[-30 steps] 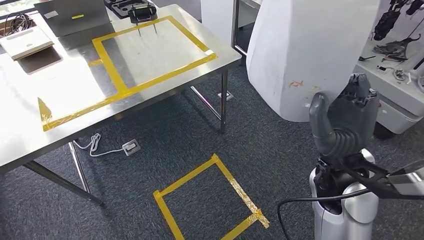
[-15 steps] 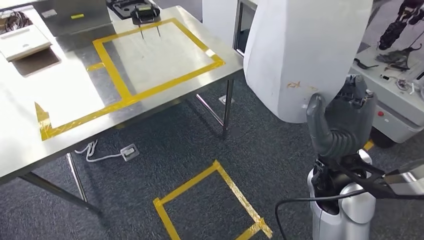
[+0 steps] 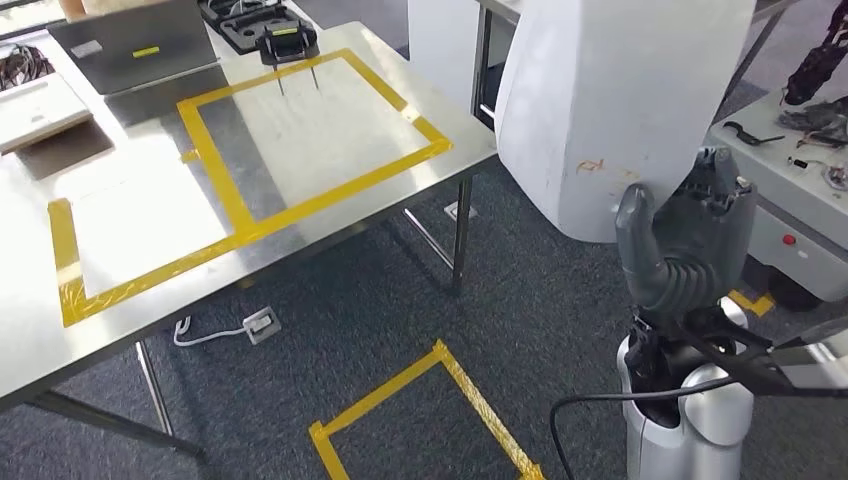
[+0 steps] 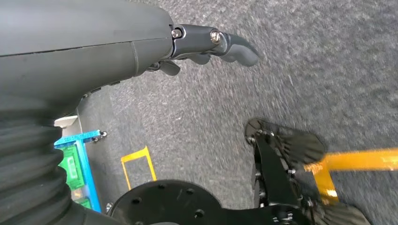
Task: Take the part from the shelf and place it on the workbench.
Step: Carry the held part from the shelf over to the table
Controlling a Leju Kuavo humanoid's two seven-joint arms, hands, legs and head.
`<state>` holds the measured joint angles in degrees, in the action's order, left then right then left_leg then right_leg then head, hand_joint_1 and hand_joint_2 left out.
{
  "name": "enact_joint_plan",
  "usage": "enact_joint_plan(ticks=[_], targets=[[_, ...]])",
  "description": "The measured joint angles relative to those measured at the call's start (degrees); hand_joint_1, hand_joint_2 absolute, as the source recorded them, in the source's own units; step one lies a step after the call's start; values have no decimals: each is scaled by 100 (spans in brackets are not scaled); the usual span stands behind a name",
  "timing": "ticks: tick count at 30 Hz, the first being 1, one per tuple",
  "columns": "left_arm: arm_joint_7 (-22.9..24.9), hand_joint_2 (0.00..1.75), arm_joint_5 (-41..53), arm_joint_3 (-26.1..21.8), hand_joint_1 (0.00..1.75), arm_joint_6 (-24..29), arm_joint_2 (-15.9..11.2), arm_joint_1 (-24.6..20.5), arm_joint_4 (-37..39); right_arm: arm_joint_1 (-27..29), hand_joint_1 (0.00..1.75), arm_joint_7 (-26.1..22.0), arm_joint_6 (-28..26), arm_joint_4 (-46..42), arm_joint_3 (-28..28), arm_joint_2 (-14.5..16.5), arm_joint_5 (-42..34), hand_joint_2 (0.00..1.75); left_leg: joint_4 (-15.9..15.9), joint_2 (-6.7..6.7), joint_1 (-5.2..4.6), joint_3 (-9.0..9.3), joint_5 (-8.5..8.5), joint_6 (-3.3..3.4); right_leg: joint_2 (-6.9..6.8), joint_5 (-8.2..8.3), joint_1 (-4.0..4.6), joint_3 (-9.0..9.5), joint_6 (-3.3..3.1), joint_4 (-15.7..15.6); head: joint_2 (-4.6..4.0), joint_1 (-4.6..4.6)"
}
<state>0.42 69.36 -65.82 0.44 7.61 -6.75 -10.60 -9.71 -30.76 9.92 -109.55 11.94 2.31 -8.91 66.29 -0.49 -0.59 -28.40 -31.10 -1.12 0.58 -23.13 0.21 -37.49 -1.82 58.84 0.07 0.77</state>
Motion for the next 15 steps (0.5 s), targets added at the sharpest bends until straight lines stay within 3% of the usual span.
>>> enact_joint_plan(ticks=[1,3,5,6,7,10,11,15], targets=[[2,175,2,1,0,0,0,-10,0,0,175,0,1,0,1,1,1,175,341,7,11,-241,-39,-34,-6,-63,-8,74,-21,-7,0,5],[4,175,6,1,0,0,3,-18,2,1,175,3,2,1,1,1,1,175,831,13,32,-693,-440,-73,-7,-204,-12,219,-42,-7,0,11],[10,175,12,1,0,0,2,-6,2,3,175,10,5,2,1,1,0,175,835,15,44,-944,-860,-74,6,-349,-14,394,-37,-6,0,12],[13,175,14,1,0,0,0,-1,2,4,175,12,9,2,2,1,0,175,646,15,47,-983,-862,-61,14,-421,-17,496,-29,-2,0,12],[16,175,15,1,0,0,-4,2,1,3,175,11,13,2,2,1,0,175,350,14,45,-984,-638,-45,22,-502,-20,599,-16,9,0,11],[19,175,1,1,0,0,-16,30,4,2,175,-5,4,5,5,1,23,175,-467,40,28,-984,530,13,43,-763,-9,789,43,107,-1,18],[19,175,-7,1,0,0,-16,37,5,4,175,-13,-4,5,7,1,43,175,-538,53,21,-982,704,47,49,-838,-4,811,74,135,-1,21],[-5,175,-20,1,0,0,-7,-14,1,-6,175,-49,-14,-9,9,1,117,175,-561,62,40,-870,661,216,29,-1088,-11,805,216,317,-1,17]])
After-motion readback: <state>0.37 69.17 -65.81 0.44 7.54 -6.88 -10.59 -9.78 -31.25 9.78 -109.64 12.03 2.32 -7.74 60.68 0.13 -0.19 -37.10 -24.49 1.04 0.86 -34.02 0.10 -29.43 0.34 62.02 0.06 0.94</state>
